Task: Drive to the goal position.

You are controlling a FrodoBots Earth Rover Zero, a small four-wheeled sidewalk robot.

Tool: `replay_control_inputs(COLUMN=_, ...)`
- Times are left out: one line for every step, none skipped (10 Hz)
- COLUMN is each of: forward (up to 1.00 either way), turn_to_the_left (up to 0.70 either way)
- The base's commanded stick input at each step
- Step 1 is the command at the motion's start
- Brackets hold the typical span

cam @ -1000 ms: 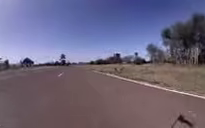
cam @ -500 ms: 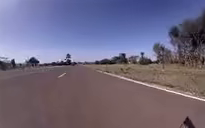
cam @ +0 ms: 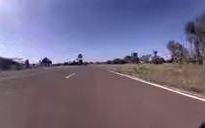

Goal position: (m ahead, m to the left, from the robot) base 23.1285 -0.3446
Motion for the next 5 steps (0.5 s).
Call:
replay_control_inputs(forward=1.00, turn_to_the_left=0.00)
replay_control_inputs(forward=1.00, turn_to_the_left=0.00)
replay_control_inputs(forward=1.00, turn_to_the_left=0.00)
replay_control_inputs(forward=1.00, turn_to_the_left=0.00)
replay_control_inputs(forward=1.00, turn_to_the_left=0.00)
